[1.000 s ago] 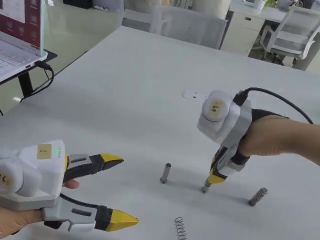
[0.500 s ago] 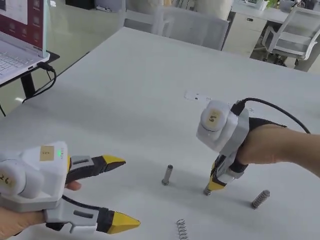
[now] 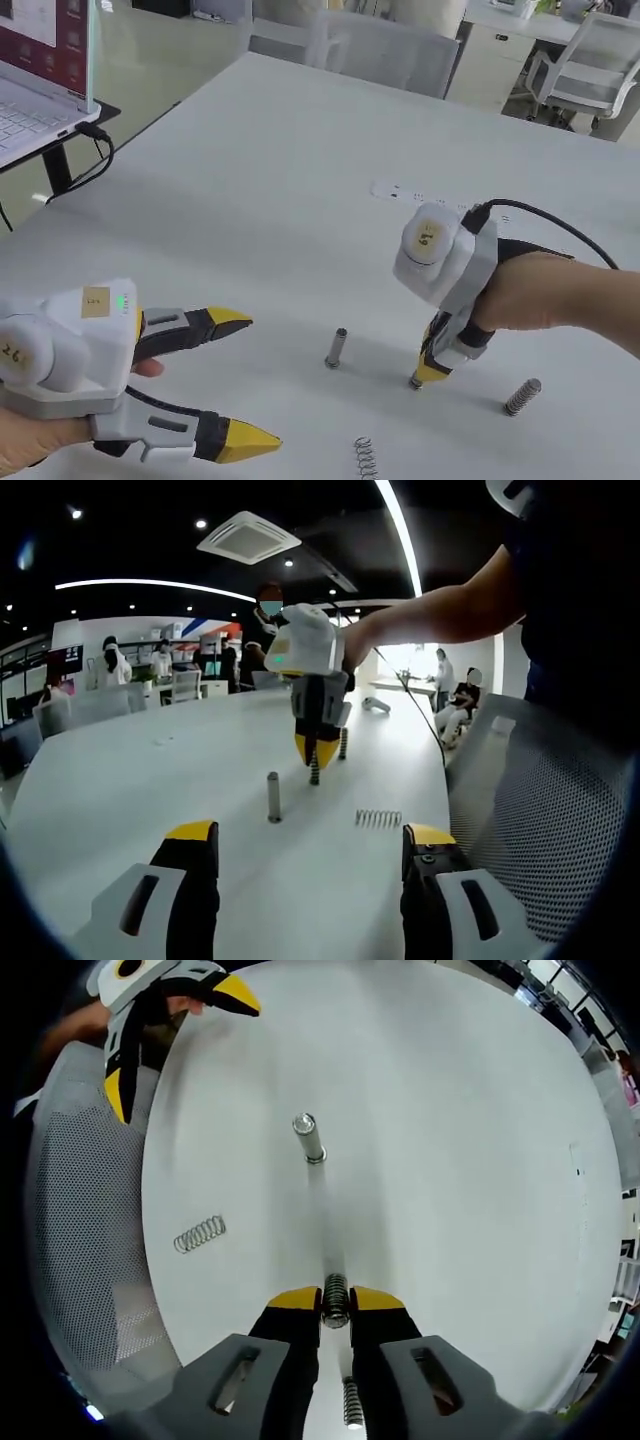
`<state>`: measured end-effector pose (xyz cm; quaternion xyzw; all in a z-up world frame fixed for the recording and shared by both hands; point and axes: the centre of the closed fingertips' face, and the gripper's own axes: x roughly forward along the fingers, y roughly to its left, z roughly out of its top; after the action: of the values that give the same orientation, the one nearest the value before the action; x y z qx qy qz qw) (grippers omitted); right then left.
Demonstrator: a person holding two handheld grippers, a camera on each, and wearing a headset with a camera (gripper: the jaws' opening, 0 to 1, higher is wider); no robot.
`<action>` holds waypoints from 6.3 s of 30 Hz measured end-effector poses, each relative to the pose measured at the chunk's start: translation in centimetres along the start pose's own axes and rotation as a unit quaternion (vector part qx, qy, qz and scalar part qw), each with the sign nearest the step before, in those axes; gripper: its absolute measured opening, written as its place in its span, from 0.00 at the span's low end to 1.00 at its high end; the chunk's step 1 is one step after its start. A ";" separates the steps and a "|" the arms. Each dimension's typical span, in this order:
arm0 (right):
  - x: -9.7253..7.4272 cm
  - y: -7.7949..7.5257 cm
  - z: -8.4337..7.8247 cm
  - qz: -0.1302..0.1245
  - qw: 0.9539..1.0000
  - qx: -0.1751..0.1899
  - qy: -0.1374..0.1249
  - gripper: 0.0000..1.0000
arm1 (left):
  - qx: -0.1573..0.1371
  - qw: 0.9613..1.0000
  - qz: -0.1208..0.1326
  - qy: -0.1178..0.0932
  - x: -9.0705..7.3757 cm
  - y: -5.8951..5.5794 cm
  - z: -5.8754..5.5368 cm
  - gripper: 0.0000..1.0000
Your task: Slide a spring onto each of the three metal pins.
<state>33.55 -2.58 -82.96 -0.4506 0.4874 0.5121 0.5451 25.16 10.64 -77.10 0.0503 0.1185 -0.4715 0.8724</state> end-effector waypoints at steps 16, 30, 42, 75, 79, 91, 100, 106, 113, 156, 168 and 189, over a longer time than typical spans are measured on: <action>-0.7 0.1 -0.4 -0.002 1.000 0.008 -0.017 0.18 | 0.002 1.000 -0.003 0.001 0.1 0.0 -0.1 0.71; -2.4 -0.2 -1.4 -0.021 0.998 0.030 -0.046 0.19 | 0.003 1.000 -0.008 0.004 0.4 -0.1 -0.1 0.71; -3.2 1.4 -2.3 -0.028 0.996 0.047 -0.066 0.19 | 0.007 1.000 -0.014 0.008 0.4 -0.1 -0.2 0.71; -1.9 9.4 -0.2 0.014 0.987 0.108 -0.122 0.19 | 0.020 0.999 -0.032 0.007 0.9 -1.6 0.3 0.70; -1.3 10.2 0.4 0.023 0.985 0.115 -0.122 0.19 | 0.020 0.999 -0.033 0.006 0.9 -1.7 0.3 0.70; 0.3 11.6 1.7 0.035 0.976 0.175 -0.124 0.22 | 0.018 0.999 -0.035 0.002 0.8 -2.0 0.2 0.69; 1.5 12.1 2.0 0.033 0.966 0.227 -0.117 0.20 | 0.017 0.999 -0.038 0.002 0.8 -2.2 0.0 0.68; 1.9 11.6 1.9 0.022 0.959 0.262 -0.110 0.18 | 0.016 0.999 -0.037 0.000 0.8 -2.1 0.0 0.68; 2.5 11.8 1.9 0.022 0.957 0.272 -0.097 0.13 | 0.015 0.999 -0.036 -0.001 0.9 -2.1 -0.1 0.67; -1.8 10.8 2.8 0.001 0.995 0.062 -0.080 0.08 | 0.028 0.996 -0.084 0.004 2.1 -3.6 0.6 0.52; -4.3 10.4 3.8 0.001 0.997 -0.020 -0.070 0.08 | 0.042 0.993 -0.114 -0.008 3.1 -4.2 1.8 0.36; -5.1 12.2 4.9 0.014 0.992 -0.104 -0.065 0.08 | 0.055 0.986 -0.160 -0.014 4.1 -6.6 2.5 0.16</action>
<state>21.75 2.49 -77.20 -0.4637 0.4012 0.5960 0.5184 22.19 3.23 -75.55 0.0717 0.0863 -0.6112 0.7835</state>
